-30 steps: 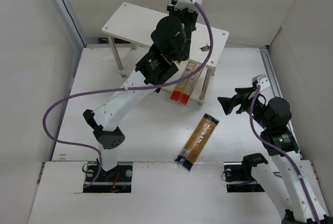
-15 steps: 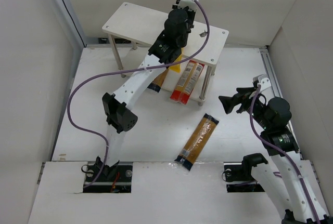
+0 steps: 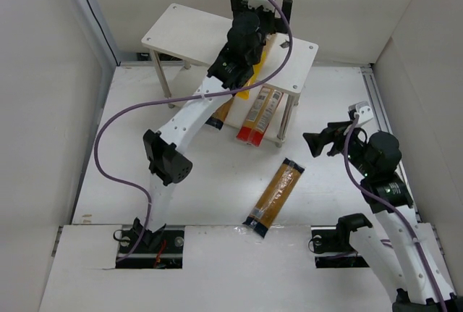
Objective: Place and organize the pasta boxes and bags onto the shelf
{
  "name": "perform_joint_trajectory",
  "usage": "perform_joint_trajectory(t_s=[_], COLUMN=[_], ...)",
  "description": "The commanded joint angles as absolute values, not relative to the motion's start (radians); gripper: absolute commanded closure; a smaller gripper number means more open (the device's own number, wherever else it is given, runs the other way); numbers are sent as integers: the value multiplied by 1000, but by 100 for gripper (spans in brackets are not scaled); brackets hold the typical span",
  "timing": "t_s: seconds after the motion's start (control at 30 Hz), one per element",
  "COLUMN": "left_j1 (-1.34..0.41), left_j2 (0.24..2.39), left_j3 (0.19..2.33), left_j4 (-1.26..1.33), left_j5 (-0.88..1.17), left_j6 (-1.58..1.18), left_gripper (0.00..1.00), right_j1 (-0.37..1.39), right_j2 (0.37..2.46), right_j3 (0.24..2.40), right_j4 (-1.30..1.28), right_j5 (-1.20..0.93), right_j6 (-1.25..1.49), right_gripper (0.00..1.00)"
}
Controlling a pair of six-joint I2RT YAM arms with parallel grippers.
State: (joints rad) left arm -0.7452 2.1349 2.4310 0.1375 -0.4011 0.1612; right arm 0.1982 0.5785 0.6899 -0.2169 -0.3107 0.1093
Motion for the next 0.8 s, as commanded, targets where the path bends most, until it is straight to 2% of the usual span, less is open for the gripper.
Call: perform_joint_trajectory(t_s=[0.0, 0.07, 0.2, 0.23, 0.33, 0.43, 0.57, 0.77], left_j1=[-744, -744, -843, -950, -1150, -1221, -1247, -1371], left_j2=[1951, 1855, 1645, 1613, 1526, 1468, 1391, 1347], left_j3=[2441, 2416, 2183, 2066, 1892, 1775, 1448, 1195], left_j4=[120, -4, -98, -109, -172, -233, -204, -189], left_j5=[-416, -370, -345, -439, -588, -643, -342, -247], left_j6=[81, 42, 69, 125, 126, -70, -221, -293], left_gripper=[1, 1, 1, 1, 1, 1, 1, 1], right_j1=[209, 209, 209, 209, 209, 209, 209, 209], right_j2=[565, 552, 514, 514, 514, 534, 543, 493], right_j3=[695, 704, 716, 716, 726, 750, 776, 767], right_j4=[-192, -202, -247, -264, -332, -414, -469, -469], right_j5=[-314, -282, -166, -129, 27, 251, 397, 407], right_j6=[114, 123, 161, 172, 222, 312, 377, 387], right_gripper=[0, 0, 0, 0, 0, 0, 0, 0])
